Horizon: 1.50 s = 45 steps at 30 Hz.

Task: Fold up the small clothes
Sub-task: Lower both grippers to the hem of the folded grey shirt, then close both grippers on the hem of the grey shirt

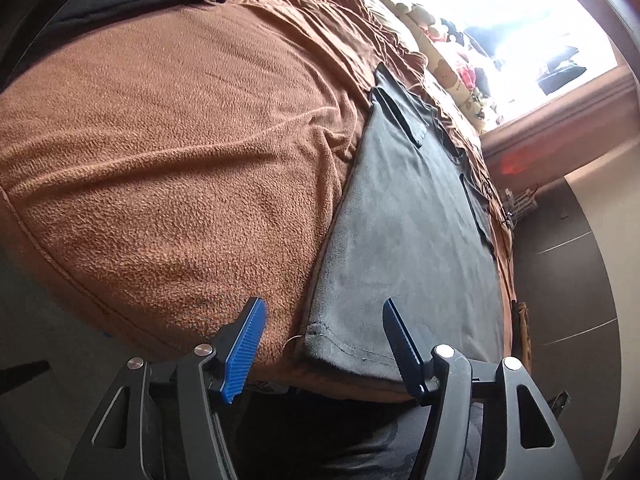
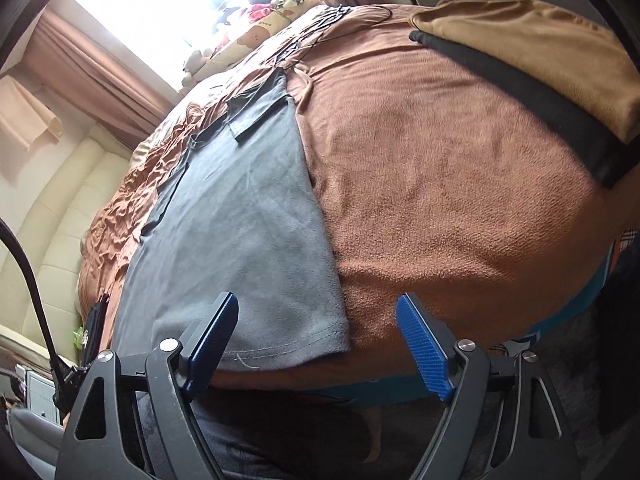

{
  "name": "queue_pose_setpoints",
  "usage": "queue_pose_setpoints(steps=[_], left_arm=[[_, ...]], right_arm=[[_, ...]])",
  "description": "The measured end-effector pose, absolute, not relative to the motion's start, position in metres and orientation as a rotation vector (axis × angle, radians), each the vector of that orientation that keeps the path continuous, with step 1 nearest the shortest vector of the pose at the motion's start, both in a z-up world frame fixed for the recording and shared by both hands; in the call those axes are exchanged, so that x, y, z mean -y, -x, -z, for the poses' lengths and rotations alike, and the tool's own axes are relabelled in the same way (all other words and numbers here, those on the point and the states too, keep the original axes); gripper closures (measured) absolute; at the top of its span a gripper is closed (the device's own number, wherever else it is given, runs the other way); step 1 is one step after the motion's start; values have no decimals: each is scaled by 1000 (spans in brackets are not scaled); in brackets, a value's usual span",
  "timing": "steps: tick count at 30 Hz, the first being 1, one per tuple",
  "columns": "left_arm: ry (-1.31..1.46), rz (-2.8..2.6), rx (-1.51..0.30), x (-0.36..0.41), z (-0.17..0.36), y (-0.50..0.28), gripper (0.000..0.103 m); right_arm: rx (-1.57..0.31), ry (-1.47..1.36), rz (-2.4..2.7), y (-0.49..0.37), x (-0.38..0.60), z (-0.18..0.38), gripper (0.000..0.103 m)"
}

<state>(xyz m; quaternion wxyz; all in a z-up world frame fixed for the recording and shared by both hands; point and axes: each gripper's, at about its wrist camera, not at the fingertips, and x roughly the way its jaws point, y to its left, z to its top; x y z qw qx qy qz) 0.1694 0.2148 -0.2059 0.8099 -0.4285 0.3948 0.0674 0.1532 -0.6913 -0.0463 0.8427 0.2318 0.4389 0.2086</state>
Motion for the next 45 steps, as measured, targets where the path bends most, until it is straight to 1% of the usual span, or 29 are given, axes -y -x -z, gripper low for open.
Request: queue_pose_setpoints(steps=[4, 9, 13, 19, 21, 25, 28, 29, 32, 33, 37, 43, 44, 45], left_arm=[[927, -142, -852, -210, 208, -170, 41], [956, -136, -850, -205, 210, -169, 42], [1029, -126, -835, -204, 214, -165, 42], [1200, -105, -786, -206, 223, -153, 42], [1233, -101, -772, -205, 224, -150, 42], [1269, -110, -746, -204, 226, -145, 42], [1291, -108, -718, -205, 227, -142, 43], [1294, -110, -713, -206, 227, -142, 44], [1308, -88, -680, -206, 226, -142, 51], [1306, -80, -673, -205, 225, -143, 53], [1276, -113, -712, -201, 227, -149, 56], [1270, -130, -703, -202, 230, -153, 56], [1270, -131, -702, -203, 231, -155, 57], [1273, -133, -701, -202, 233, -157, 60]], right_arm=[[-944, -540, -437, -159, 693, 59, 25], [-971, -646, -487, -160, 694, 77, 31], [-984, -718, -544, -160, 690, 90, 31], [-948, -892, -584, -156, 698, 106, 32], [-951, -923, -599, -157, 696, 115, 34], [-936, -968, -629, -156, 691, 124, 34], [-941, -983, -646, -161, 684, 131, 39], [-938, -987, -645, -162, 683, 132, 42], [-908, -1002, -619, -163, 683, 132, 59], [-899, -996, -600, -163, 684, 131, 61], [-907, -986, -581, -168, 684, 134, 62], [-929, -966, -581, -174, 669, 134, 62], [-930, -967, -582, -177, 666, 132, 62], [-931, -966, -577, -180, 662, 130, 62]])
